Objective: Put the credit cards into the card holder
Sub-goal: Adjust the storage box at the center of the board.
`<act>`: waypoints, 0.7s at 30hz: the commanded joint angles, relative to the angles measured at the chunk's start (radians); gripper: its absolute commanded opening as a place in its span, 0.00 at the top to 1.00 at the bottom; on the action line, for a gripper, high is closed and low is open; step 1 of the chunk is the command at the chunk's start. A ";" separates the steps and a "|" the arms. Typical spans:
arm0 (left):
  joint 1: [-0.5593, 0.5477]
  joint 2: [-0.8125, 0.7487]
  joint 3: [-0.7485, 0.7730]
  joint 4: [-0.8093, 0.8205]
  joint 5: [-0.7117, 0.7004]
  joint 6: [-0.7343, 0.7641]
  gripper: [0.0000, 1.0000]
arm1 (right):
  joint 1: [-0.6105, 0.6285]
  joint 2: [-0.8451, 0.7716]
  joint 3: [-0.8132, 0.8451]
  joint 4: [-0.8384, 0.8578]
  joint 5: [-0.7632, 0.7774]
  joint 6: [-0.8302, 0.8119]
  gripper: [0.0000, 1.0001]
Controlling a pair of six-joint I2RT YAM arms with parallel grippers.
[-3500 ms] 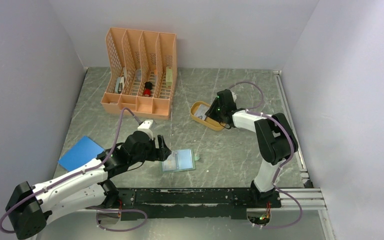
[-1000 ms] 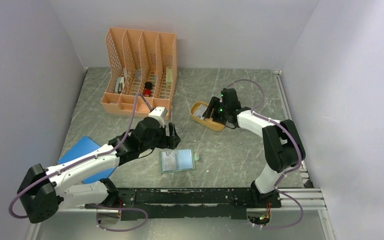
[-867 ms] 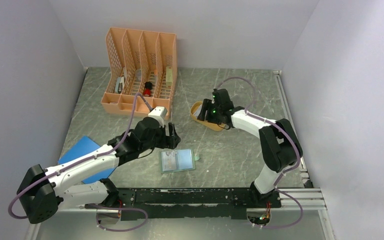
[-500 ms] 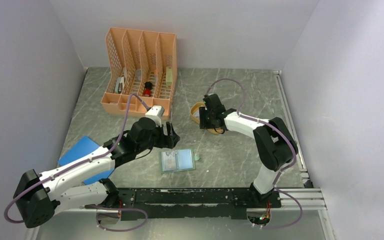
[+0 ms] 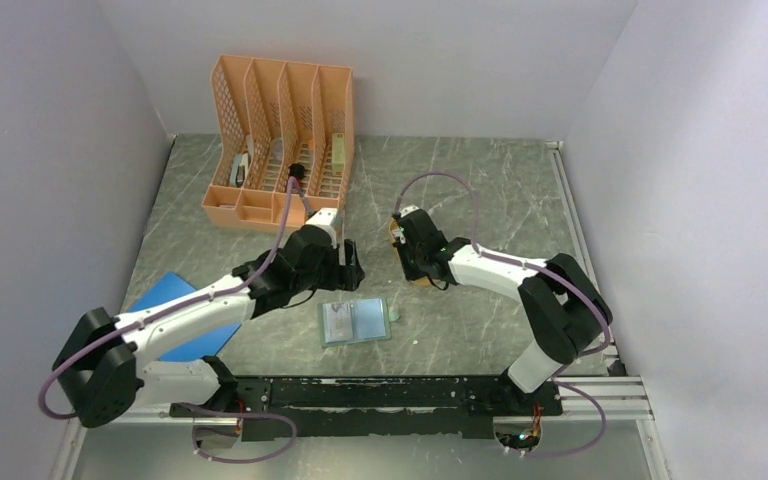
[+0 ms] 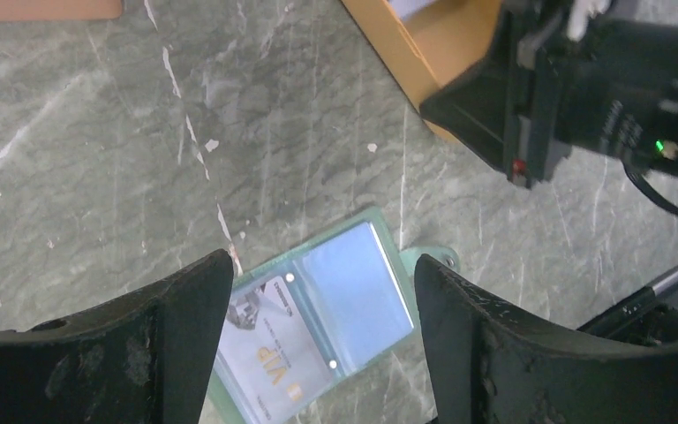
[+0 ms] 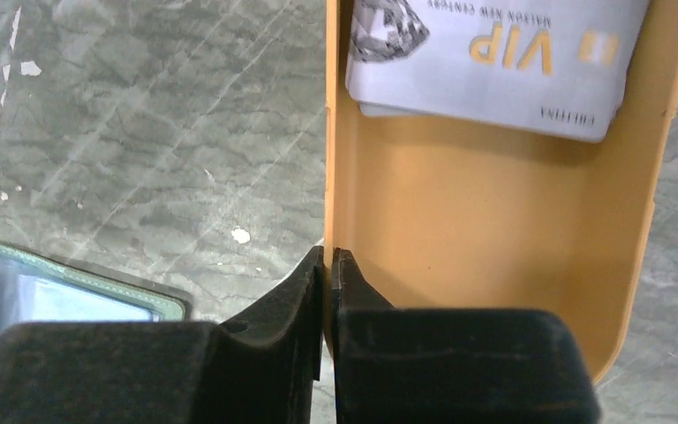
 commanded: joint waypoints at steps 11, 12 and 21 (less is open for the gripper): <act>0.089 0.322 0.310 0.048 0.067 0.089 0.19 | -0.001 -0.169 0.019 -0.086 0.001 0.127 0.53; 0.095 0.345 0.335 0.050 0.069 0.103 0.18 | -0.011 -0.185 0.026 -0.104 0.003 0.165 0.52; 0.144 0.450 0.486 0.016 0.107 0.168 0.19 | -0.174 -0.416 -0.154 -0.227 0.045 0.712 0.50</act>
